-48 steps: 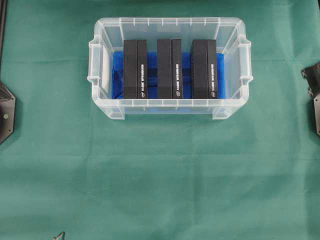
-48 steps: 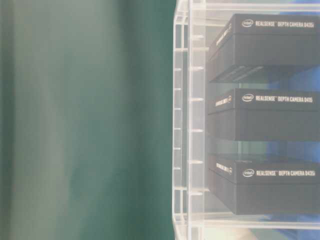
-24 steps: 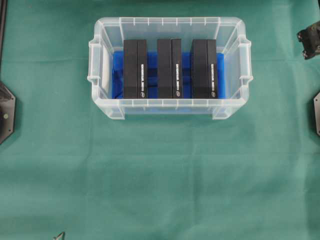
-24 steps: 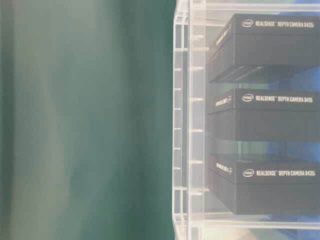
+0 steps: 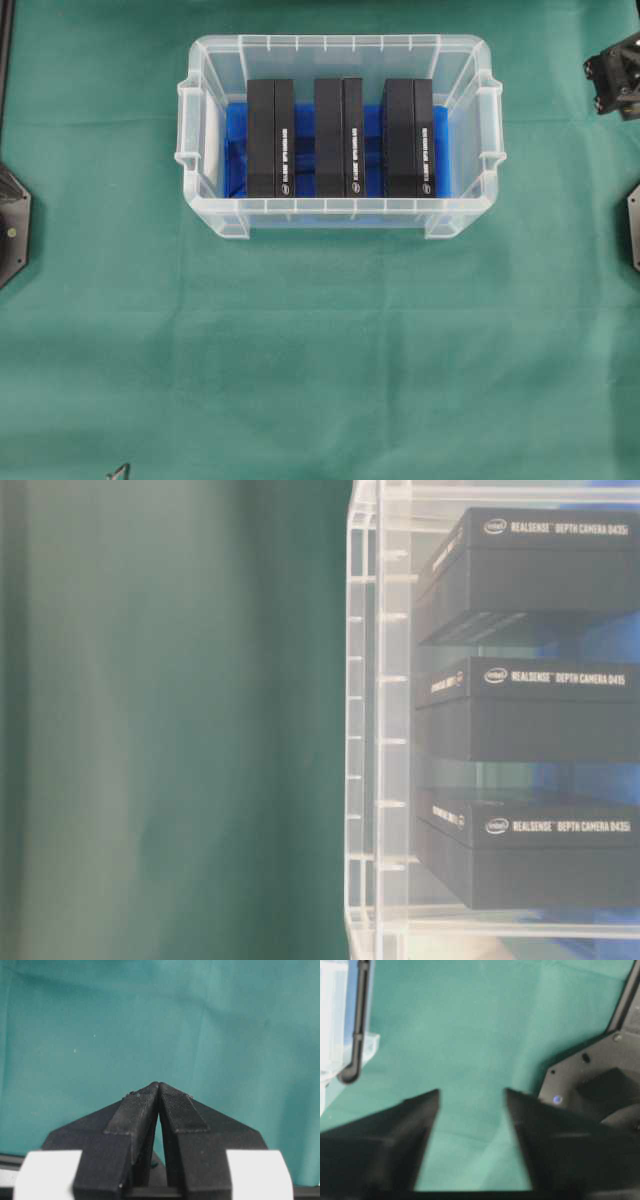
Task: Take the box out of the case with the right arm.
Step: 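Move the open right gripper over the middle black box in the case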
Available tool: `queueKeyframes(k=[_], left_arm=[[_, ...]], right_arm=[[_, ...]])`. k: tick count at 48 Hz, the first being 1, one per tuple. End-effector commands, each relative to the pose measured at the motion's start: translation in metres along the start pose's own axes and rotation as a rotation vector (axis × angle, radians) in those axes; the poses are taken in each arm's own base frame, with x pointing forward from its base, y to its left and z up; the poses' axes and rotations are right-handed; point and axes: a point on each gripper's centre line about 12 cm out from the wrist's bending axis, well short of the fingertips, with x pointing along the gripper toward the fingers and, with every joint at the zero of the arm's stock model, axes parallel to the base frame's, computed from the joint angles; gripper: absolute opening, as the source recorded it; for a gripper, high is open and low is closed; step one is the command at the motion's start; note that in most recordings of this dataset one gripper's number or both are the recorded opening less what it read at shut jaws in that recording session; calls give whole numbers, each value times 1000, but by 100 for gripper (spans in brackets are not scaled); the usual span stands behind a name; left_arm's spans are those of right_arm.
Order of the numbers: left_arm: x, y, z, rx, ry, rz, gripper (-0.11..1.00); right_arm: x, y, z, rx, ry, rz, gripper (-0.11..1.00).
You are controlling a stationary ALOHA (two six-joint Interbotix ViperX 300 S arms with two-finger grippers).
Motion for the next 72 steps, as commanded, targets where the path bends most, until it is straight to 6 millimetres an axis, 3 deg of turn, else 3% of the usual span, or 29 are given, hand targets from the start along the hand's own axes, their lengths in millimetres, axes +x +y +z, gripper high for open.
queueKeyframes(k=[1, 6, 37, 45, 58, 72], left_arm=[[-6, -2, 5, 3, -22, -11, 2], [-6, -2, 5, 5, -21, -11, 2], [-5, -1, 2, 4, 11, 5, 2], [-5, -1, 2, 3, 11, 7, 2], [-4, 0, 3, -5, 13, 11, 2], [-4, 2, 3, 1, 11, 17, 2]], right_arm=[[-2, 1, 3, 6, -16, 1, 80], [-2, 2, 4, 12, -19, 1, 95], [-2, 1, 4, 57, -15, -10, 93], [0, 11, 5, 70, 4, -10, 93], [5, 57, 17, 121, 4, 24, 93], [11, 133, 23, 101, 10, 47, 93]])
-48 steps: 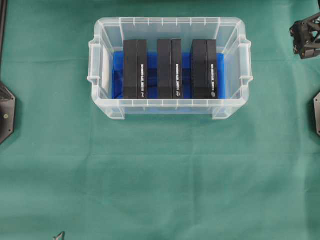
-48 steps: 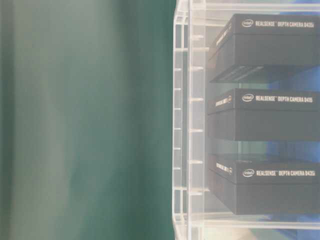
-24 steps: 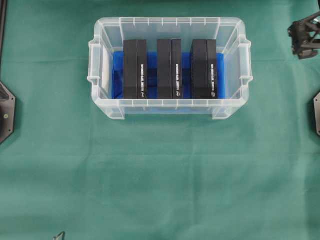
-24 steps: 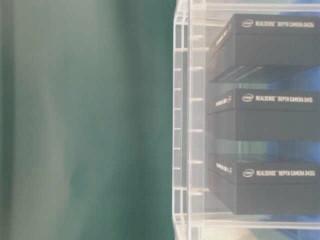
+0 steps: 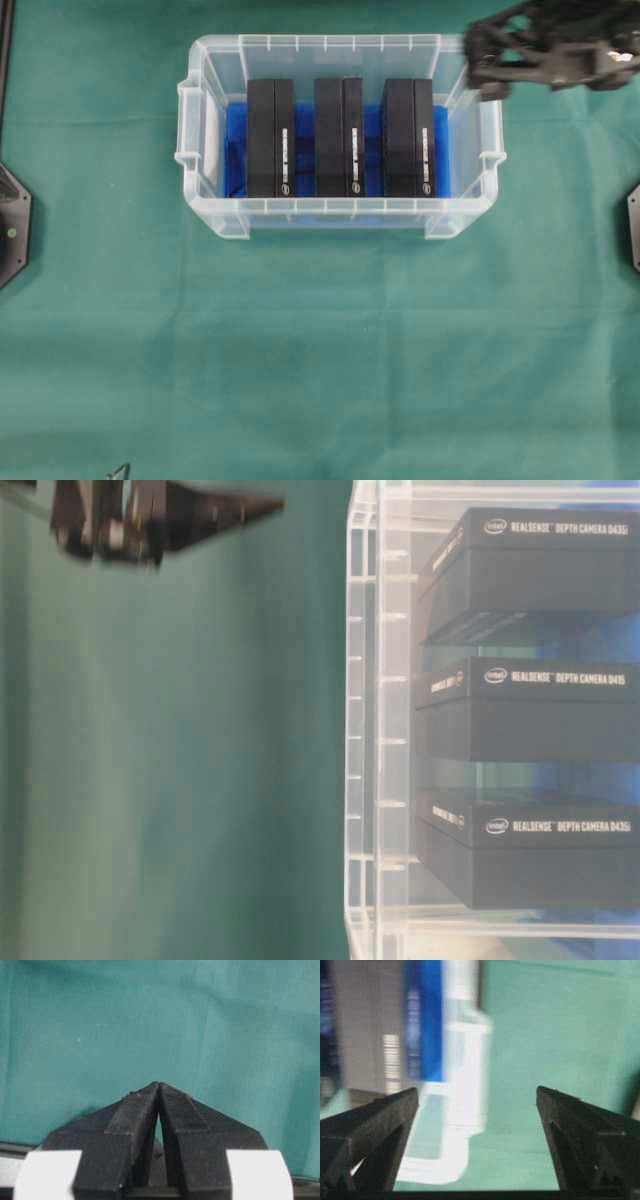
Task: Take the box out of the case with the right arm.
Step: 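Move the open right gripper over the middle black box in the case, then lower the right gripper around the middle box and close on it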
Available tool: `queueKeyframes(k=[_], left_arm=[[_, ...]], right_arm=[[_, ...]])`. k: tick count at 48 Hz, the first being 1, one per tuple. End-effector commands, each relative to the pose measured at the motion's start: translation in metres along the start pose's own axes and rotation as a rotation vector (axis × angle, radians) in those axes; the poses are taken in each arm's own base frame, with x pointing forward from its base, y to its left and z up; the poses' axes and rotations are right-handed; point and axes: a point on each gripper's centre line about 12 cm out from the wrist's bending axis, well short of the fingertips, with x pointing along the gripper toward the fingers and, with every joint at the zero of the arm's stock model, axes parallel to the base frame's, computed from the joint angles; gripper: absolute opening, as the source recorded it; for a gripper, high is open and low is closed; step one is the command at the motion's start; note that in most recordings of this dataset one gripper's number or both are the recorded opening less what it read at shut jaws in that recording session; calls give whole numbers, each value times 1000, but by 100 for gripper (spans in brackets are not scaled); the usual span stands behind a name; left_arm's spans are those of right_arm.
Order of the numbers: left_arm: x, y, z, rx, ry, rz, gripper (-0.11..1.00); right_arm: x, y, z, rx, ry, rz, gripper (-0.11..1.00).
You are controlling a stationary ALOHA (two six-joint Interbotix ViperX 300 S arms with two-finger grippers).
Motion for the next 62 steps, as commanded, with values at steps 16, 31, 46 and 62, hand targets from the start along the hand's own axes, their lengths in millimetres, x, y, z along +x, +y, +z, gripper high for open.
queueKeyframes(k=[16, 31, 46, 62], left_arm=[[-7, 0, 6, -5, -24, 0, 2], [-7, 1, 3, -5, -13, 5, 2], [-7, 1, 3, -7, -8, 5, 2], [-7, 1, 3, -8, -6, 6, 2]], right_arm=[[-1, 98, -8, -29, -3, 91, 93], [7, 136, -19, -19, 1, 124, 93], [12, 147, -22, -34, 2, 124, 93], [14, 146, -23, -55, -3, 119, 93]])
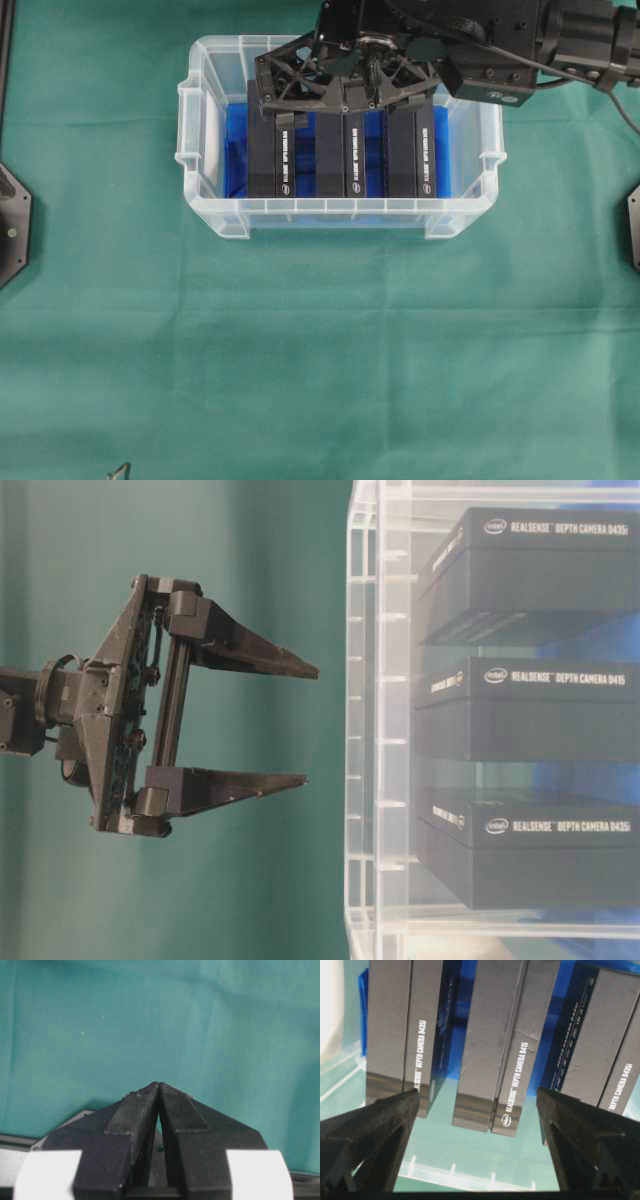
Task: Take the box out of the case with the right arm.
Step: 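Lower the right gripper around the middle box and close on it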
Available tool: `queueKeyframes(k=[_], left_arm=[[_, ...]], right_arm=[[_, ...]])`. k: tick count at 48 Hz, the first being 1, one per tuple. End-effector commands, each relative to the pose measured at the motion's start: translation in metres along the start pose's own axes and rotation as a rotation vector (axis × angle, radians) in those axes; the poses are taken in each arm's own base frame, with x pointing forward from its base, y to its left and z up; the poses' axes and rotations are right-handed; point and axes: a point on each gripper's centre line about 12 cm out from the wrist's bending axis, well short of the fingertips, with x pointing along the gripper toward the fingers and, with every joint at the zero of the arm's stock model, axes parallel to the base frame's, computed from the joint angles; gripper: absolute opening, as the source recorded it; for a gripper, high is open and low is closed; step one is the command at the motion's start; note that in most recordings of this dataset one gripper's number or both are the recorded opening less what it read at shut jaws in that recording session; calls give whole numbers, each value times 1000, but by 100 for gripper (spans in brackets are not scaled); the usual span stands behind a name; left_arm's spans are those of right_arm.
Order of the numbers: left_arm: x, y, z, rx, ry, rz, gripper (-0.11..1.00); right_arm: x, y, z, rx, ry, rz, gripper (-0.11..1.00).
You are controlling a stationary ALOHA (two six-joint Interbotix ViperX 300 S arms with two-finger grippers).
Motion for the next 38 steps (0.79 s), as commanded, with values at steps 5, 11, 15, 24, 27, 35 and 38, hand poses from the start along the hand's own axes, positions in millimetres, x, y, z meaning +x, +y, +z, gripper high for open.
queueKeyframes(k=[5, 11, 15, 24, 27, 35, 38], left_arm=[[-6, -1, 6, -3, -23, -3, 2], [-6, -1, 6, -5, -23, -4, 2], [-7, -1, 6, -3, -24, -5, 2], [-6, -1, 6, -6, -21, -4, 2], [-7, -1, 6, -5, -26, -4, 2], [-6, -1, 6, -6, -24, -5, 2], [-7, -1, 6, -6, -26, -4, 2]], right_arm=[[-15, 1, 1, -1, -9, 39, 93], [-15, 1, 1, -12, -10, 39, 93], [-15, 1, 1, -14, -10, 39, 93], [-14, 1, 1, -14, -11, 37, 93], [-14, 1, 1, -14, -12, 37, 93], [-13, 1, 0, -14, -10, 33, 93], [-13, 1, 0, -14, -10, 33, 93]])
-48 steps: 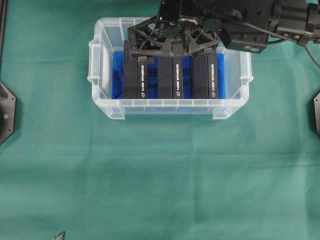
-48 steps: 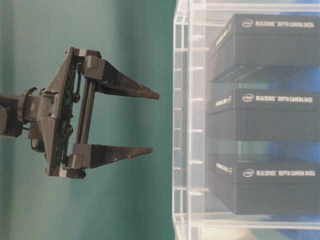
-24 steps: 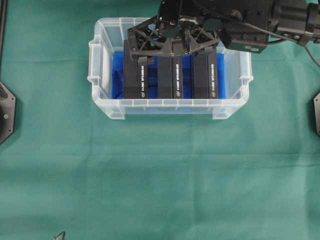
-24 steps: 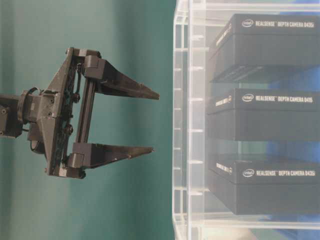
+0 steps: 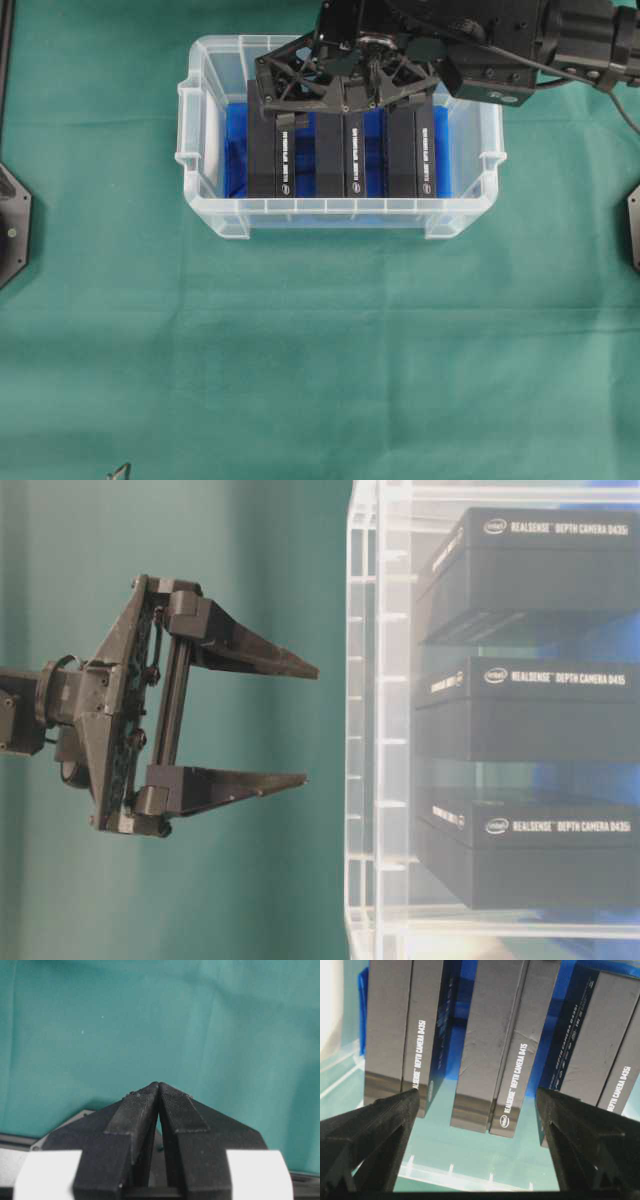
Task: Take the box out of the case with the right arm.
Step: 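Lower the right gripper around the middle box and close on it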
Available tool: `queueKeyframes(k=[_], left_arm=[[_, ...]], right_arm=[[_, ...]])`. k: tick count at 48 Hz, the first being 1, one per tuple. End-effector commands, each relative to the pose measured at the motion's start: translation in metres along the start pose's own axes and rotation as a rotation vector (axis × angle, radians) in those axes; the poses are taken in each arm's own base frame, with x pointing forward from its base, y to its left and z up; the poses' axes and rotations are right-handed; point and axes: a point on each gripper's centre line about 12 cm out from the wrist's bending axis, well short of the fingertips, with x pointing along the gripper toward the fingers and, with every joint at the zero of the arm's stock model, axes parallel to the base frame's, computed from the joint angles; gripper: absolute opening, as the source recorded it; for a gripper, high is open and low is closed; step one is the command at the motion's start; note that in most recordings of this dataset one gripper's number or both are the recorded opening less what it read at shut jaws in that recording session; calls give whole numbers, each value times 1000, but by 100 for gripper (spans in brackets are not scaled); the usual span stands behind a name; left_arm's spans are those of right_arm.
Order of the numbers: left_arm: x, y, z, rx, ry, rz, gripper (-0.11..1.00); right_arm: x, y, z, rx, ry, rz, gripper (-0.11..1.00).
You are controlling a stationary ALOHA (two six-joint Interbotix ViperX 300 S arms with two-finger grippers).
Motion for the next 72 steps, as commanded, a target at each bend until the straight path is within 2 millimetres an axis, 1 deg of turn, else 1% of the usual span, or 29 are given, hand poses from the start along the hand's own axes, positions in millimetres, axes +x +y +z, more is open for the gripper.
queueKeyframes(k=[1, 13, 29, 39, 48, 58, 65, 72], left_arm=[[-7, -1, 6, -5, -28, -4, 2], [-7, -1, 5, -3, -25, -6, 2], [-7, -1, 6, -5, -27, -6, 2], [-7, -1, 6, -5, -26, -5, 2], [-7, -1, 6, -5, -26, -5, 2], [-7, -1, 5, -3, -24, -4, 2], [-7, -1, 6, -4, -26, -4, 2], [-7, -1, 5, -3, -26, -4, 2]], right_arm=[[-13, 1, 0, -2, -7, 33, 93], [-11, -1, 0, -2, -6, 26, 93], [2, -5, -2, -4, -3, 6, 93], [26, -10, -3, -1, 0, -5, 93], [43, -10, -1, 1, -3, 15, 93], [65, -11, -2, -2, 8, -13, 93], [77, -13, -4, -4, 18, -36, 93], [89, -12, -7, 0, 34, -24, 93]])
